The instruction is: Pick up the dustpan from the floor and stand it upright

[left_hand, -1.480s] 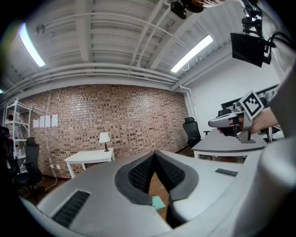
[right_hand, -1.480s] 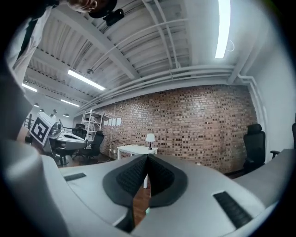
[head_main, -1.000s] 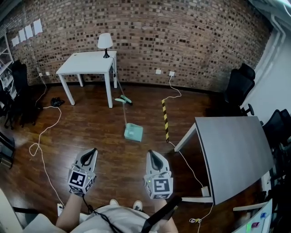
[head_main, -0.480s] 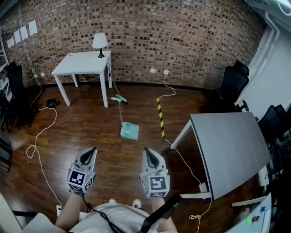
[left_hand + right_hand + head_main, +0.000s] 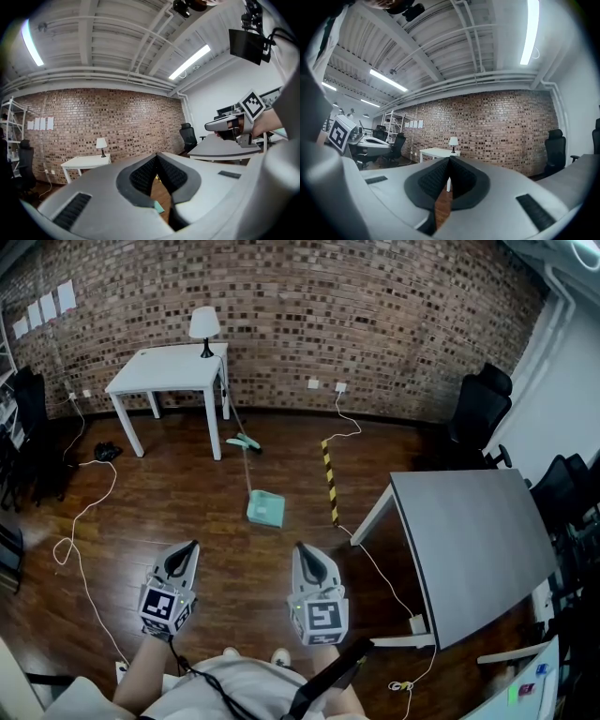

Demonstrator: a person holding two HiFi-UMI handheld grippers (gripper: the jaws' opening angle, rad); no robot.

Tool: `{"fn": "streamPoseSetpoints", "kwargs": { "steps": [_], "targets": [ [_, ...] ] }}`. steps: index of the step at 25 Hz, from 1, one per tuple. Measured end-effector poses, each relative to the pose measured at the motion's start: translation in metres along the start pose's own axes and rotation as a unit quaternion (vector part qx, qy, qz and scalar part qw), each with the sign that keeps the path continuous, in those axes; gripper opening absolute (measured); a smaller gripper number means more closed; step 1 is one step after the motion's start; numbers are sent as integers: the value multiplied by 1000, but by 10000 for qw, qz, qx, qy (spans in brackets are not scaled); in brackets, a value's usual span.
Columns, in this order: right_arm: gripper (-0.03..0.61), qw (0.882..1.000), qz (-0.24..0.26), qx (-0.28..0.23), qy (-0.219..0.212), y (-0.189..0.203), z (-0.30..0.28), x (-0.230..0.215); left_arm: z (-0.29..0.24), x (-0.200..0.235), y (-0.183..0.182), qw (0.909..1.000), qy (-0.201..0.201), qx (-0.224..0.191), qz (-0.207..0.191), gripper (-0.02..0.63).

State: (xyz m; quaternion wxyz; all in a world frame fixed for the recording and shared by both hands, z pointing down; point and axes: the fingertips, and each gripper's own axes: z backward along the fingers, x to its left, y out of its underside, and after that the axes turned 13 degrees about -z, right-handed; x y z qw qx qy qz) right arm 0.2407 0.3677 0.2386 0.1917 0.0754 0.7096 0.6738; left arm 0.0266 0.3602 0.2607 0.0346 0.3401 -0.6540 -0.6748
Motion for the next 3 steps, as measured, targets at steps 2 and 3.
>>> {"fn": "streamPoseSetpoints", "kwargs": {
  "steps": [2, 3],
  "targets": [
    [-20, 10000, -26, 48, -1, -1, 0, -1, -2, 0, 0, 10000, 4, 2, -22, -5],
    [-20, 10000, -39, 69, -1, -2, -1, -1, -3, 0, 0, 10000, 3, 2, -32, -5]
  ]
}}
